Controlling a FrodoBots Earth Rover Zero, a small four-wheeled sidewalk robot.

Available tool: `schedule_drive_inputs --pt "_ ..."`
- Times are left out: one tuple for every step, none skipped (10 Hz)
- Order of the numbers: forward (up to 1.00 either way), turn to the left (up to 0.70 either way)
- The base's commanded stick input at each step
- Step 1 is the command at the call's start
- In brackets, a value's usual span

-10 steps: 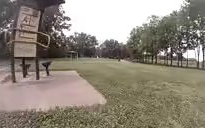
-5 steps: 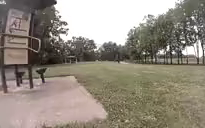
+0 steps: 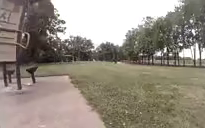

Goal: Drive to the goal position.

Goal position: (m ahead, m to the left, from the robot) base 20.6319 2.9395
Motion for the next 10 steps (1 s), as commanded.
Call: schedule_drive_inputs --pt "0.7 0.0" --pt "0.7 0.0" --pt "0.7 0.0" --pt "0.7 0.0" --pt "0.7 0.0" --pt "0.7 0.0" --pt "0.7 0.0" --pt "0.7 0.0" --pt "0.7 0.0" --pt "0.7 0.0"
